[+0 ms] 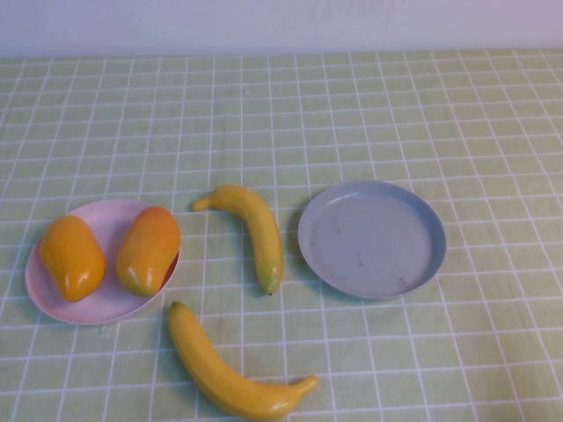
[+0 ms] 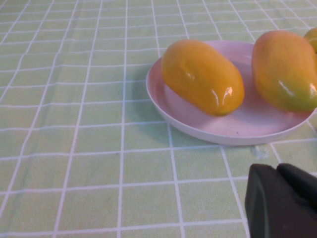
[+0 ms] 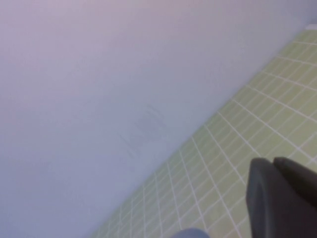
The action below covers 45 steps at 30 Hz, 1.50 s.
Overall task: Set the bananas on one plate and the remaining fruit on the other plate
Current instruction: Put another type of fruit in the right plate
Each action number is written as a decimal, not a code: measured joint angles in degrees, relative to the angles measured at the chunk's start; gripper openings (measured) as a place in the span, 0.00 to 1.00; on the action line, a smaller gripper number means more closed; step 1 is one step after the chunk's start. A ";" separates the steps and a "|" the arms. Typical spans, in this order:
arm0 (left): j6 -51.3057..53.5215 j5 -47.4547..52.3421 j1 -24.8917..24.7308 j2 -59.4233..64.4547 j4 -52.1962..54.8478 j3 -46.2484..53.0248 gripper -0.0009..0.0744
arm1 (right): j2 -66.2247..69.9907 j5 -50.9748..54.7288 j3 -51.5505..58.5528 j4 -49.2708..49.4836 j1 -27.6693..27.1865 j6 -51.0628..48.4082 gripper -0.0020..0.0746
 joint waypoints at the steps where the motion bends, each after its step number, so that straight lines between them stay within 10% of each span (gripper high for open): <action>1: 0.00 0.00 0.00 0.00 0.00 0.00 0.01 | 0.00 0.00 0.00 0.85 0.00 0.00 0.00; 11: 0.00 0.00 0.00 0.00 0.20 0.00 0.01 | 3.35 16.79 -3.55 1.41 0.00 0.13 0.00; 27: 0.10 0.00 0.00 0.00 0.20 0.00 0.01 | 47.34 52.49 -37.03 -23.56 0.74 -10.45 0.00; 38: 0.10 0.00 0.00 0.00 0.20 0.00 0.01 | 73.95 51.85 -55.63 -34.31 32.14 -5.98 0.08; 45: 0.20 0.00 0.00 0.00 0.20 0.00 0.01 | 94.18 53.72 -72.53 -41.43 46.44 -0.08 0.40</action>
